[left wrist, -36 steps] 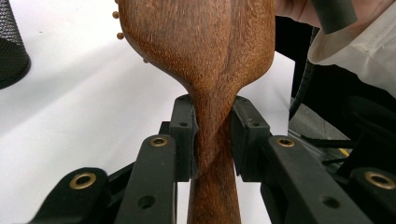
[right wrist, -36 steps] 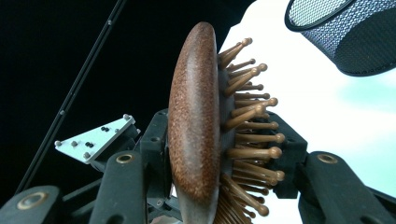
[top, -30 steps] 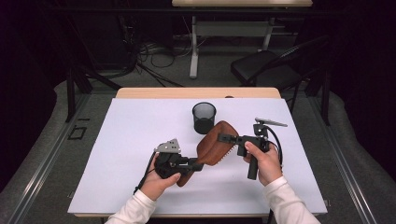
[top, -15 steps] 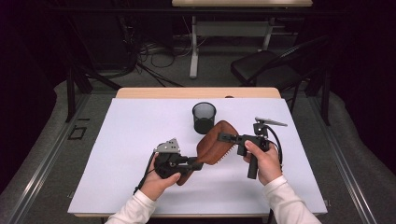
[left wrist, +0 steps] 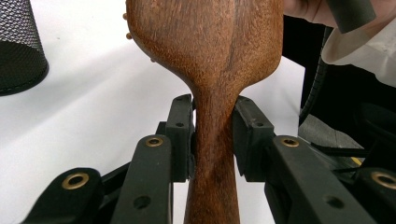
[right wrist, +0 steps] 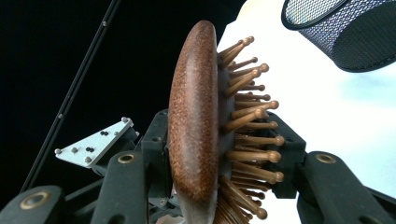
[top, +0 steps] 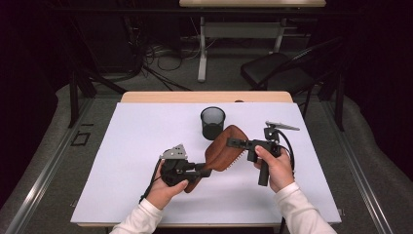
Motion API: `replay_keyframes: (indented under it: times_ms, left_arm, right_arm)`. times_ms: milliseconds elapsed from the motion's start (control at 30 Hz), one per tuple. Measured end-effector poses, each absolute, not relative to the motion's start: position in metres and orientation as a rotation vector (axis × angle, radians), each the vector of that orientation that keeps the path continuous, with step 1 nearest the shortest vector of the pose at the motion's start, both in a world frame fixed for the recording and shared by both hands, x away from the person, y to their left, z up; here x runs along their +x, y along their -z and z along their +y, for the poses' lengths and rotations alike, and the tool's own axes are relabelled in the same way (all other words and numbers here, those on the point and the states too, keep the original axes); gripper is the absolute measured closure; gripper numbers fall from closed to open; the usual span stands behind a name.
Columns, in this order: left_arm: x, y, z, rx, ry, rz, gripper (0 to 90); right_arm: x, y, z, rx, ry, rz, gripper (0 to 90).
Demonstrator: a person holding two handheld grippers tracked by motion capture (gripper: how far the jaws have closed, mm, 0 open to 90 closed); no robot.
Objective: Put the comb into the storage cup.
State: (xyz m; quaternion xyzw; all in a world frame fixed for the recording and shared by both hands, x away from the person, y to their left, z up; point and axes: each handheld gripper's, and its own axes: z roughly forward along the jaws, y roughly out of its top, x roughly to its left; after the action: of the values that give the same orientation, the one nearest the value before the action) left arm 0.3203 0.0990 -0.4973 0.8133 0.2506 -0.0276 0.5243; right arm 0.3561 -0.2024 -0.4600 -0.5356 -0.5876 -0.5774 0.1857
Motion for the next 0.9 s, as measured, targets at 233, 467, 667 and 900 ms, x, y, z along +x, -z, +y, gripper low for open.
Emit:
replay_keyframes:
  times_ms: [233,467,667,900]
  left_arm:
    - [0.3206,0.4976,0.0991,1.947,0.065,0.599,69.0]
    - [0.3211,0.4975,0.1001,1.934,0.065,0.606,67.2]
    - [0.3212,0.5,0.0987,1.935,0.062,0.623,63.1]
    - [0.3225,0.5014,0.0986,1.927,0.059,0.651,51.9]
  right_arm:
    - [0.3569,0.4587,-0.202,-1.508,1.622,-1.661,51.9]
    - [0.3576,0.4586,-0.2024,-1.508,1.624,-1.651,51.9]
    - [0.3582,0.4586,-0.2023,-1.516,1.616,-1.653,51.9]
    - [0.3594,0.4592,-0.2045,-1.519,1.613,-1.663,51.8]
